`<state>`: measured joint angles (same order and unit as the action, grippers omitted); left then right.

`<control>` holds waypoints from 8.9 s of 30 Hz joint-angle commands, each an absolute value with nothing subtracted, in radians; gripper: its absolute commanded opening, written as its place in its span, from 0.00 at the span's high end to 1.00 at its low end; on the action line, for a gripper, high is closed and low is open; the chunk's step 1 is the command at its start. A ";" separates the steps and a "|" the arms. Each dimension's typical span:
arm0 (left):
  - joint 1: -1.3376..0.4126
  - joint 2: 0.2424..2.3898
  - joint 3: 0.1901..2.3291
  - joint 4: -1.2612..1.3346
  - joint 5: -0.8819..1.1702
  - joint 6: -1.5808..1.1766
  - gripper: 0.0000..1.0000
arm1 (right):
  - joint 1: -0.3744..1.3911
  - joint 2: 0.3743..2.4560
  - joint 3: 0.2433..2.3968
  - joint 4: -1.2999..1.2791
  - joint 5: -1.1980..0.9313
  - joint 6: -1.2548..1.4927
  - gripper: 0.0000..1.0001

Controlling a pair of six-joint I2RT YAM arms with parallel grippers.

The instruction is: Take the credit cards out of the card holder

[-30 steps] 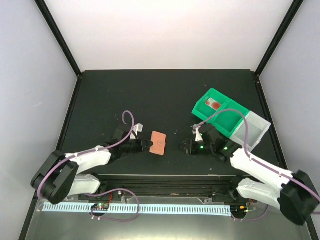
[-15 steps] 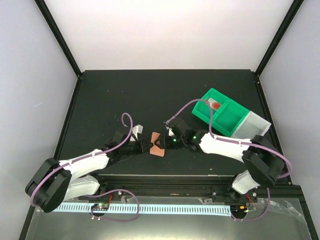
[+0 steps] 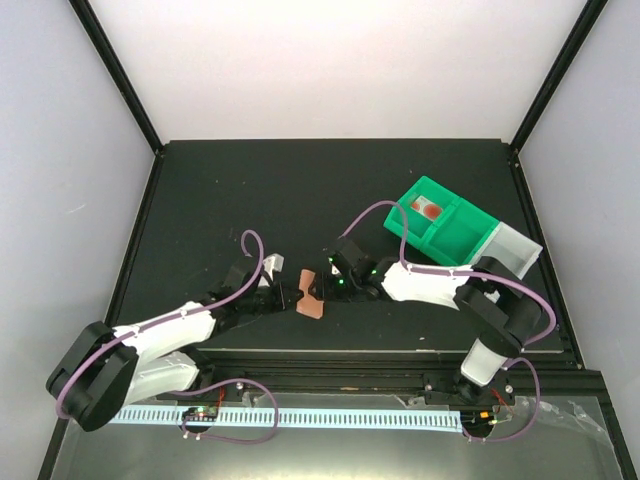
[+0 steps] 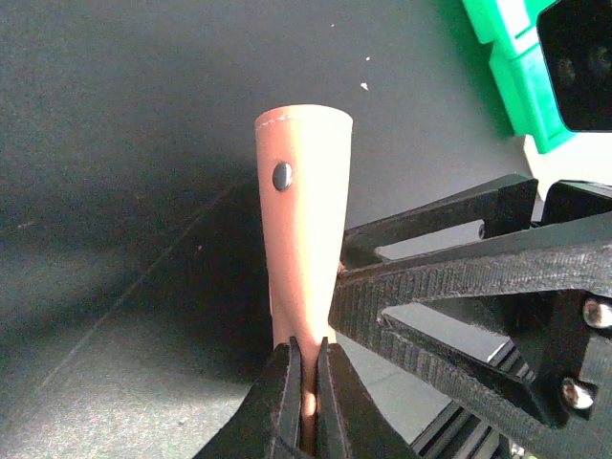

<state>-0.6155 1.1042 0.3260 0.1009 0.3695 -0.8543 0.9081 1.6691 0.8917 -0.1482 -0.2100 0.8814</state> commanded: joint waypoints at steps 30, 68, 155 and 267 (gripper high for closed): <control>-0.624 1.066 0.349 0.094 0.340 -0.799 0.98 | 0.910 1.650 0.765 -0.121 -0.109 0.827 0.99; -0.619 0.933 0.409 -0.174 0.294 -0.698 0.29 | 0.908 1.373 0.654 0.206 -0.279 0.880 0.99; -0.683 1.205 0.273 0.208 0.340 -0.942 0.98 | 0.899 1.432 0.503 0.132 -0.119 1.043 0.51; -0.742 1.275 0.352 0.026 0.285 -0.722 0.97 | 0.905 1.619 0.540 0.357 -0.238 1.058 0.56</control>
<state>-0.7357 1.2701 0.3424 0.0410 0.3134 -0.7349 0.9028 1.5955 0.5446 0.3199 -0.2474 1.0386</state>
